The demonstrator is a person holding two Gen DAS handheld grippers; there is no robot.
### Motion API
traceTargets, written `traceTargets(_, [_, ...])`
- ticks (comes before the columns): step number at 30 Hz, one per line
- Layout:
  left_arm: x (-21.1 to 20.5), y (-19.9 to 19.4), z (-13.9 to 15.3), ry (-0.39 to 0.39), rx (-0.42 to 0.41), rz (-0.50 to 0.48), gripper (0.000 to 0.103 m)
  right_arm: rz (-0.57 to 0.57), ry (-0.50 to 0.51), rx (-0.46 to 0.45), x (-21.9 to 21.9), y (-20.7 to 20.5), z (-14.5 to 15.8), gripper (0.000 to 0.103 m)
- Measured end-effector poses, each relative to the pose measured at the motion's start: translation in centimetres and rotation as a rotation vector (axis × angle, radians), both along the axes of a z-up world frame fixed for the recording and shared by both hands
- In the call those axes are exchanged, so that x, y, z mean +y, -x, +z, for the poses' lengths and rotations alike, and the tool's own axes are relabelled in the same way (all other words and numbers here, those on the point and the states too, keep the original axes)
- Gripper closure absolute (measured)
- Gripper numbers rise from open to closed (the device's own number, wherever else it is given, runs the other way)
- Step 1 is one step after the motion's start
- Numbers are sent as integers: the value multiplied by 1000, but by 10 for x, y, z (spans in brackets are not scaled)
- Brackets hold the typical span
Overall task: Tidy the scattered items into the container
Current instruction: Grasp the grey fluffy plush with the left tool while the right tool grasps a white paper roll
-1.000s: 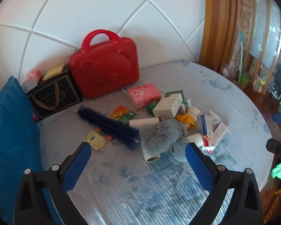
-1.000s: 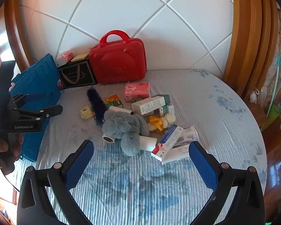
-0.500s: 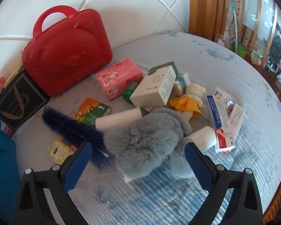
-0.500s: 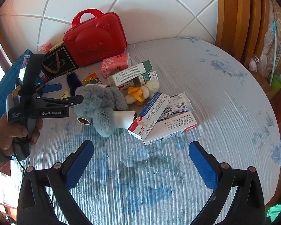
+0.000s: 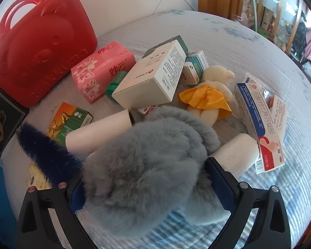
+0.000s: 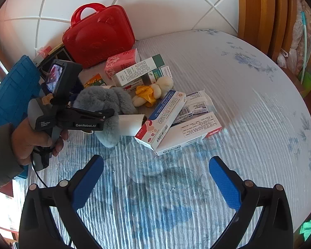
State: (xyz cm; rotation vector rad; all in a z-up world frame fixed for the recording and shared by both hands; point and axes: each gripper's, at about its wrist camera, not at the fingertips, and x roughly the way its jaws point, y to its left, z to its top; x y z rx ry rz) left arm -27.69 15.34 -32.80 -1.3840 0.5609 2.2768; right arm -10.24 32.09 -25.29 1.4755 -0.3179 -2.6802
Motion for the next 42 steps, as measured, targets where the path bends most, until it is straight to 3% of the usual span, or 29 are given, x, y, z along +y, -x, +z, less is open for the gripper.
traceTargets(3, [3,7,-6,-18,-17,23,3,-6,-2,-13,3,-2,-3,0])
traceTargets(4, [4,9,-9,-23,-27,26,7,-7,-4,-16,4,-3,-5,0])
traceTargets(5, [4,10,-12,-26,-46,27,22,-8,-6,-20,4,-4,-5,0])
traceTargets(7, [4,12,-21,-33,-102,27,37,-13,-4,-27,5,-4,-7,0])
traceTargets(11, [3,-1,-18,-49,-89,18,45,-8,-4,-28,4,-1,-7,0])
traceTargets(20, [-35,-33,24,-137,-32,74,47,80,-28,8,-27,24,-8,0])
traceTargets(29, [-104,-65,65,-190,20,189,47,504,-241,56,-89,74,-34,0])
traceTargets(34, [-137,-88,83,-218,46,272,47,713,-288,8,-115,103,-68,0])
traceTargets(38, [-156,-110,91,-231,60,325,47,821,-323,-21,-129,114,-91,0])
traceTargets(42, [-171,-129,94,-239,69,373,47,853,-333,-55,-134,125,-110,0])
